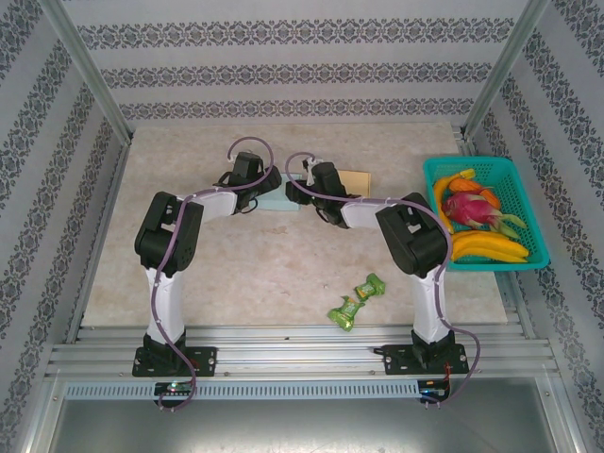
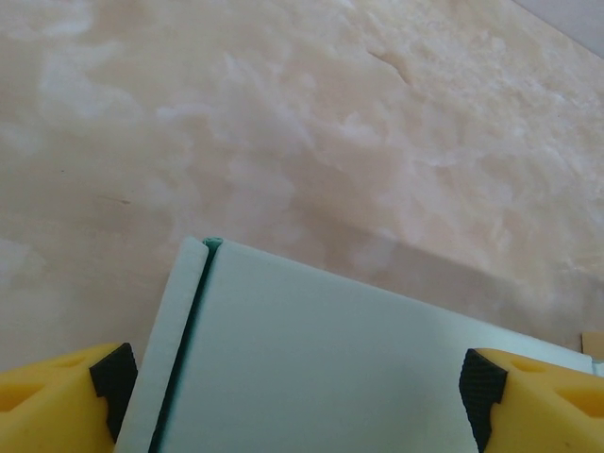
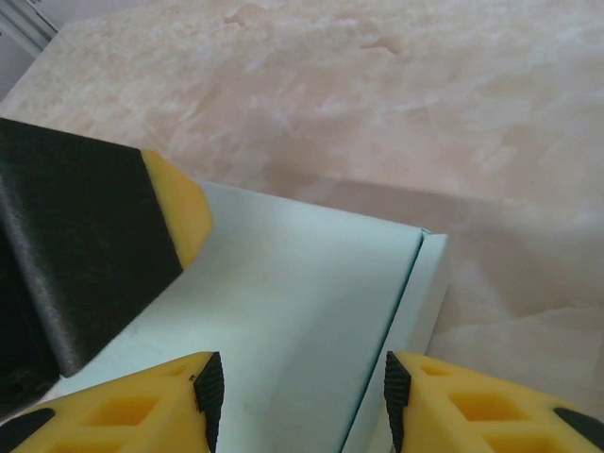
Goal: Fold the paper box
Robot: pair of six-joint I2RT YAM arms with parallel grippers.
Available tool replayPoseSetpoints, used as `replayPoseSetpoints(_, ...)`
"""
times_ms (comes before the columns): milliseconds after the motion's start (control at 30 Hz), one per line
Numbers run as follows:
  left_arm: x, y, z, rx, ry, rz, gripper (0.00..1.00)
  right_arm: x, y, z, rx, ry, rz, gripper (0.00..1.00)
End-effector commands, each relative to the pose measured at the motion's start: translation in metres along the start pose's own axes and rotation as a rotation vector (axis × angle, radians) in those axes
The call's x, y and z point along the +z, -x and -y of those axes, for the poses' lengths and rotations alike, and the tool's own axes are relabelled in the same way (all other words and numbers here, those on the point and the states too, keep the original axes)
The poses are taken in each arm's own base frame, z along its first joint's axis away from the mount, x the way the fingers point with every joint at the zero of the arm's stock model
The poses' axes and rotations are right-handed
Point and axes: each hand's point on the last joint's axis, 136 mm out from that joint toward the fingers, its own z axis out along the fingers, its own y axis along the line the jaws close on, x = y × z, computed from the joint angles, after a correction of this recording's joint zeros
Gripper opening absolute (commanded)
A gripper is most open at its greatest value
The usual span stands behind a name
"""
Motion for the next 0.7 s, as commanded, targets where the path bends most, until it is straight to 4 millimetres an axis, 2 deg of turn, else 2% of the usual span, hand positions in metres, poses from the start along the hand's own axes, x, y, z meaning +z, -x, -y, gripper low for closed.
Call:
replayPoseSetpoints(0,-0.024,0.014,0.003,0.001,-0.004,0.028,0.92,-0.032,0.026,-0.016,-0.02,0.021,0.077,0.51)
replayPoseSetpoints(133,-0.038,0.019,0.001,0.006,0.002,0.051,0.94,-0.047,0.024,-0.013,-0.028,0.003,0.084,0.52)
replayPoseSetpoints(300,-0.064,0.025,0.003,0.014,-0.021,0.085,0.96,-0.071,0.023,-0.015,-0.038,0.0,0.098,0.52)
replayPoseSetpoints(533,-0.091,0.012,-0.002,0.018,-0.067,0.094,0.99,-0.107,0.016,-0.016,-0.075,-0.028,0.122,0.55)
replayPoseSetpoints(567,-0.093,0.008,-0.004,0.021,-0.076,0.096,1.0,-0.112,0.013,-0.016,-0.091,-0.041,0.123,0.57)
replayPoseSetpoints(600,-0.097,0.006,-0.005,0.023,-0.083,0.105,1.0,-0.115,0.01,-0.016,-0.111,-0.053,0.12,0.95)
replayPoseSetpoints(667,-0.101,0.001,-0.01,0.029,-0.082,0.11,1.0,-0.122,0.004,-0.016,-0.15,-0.085,0.115,0.98)
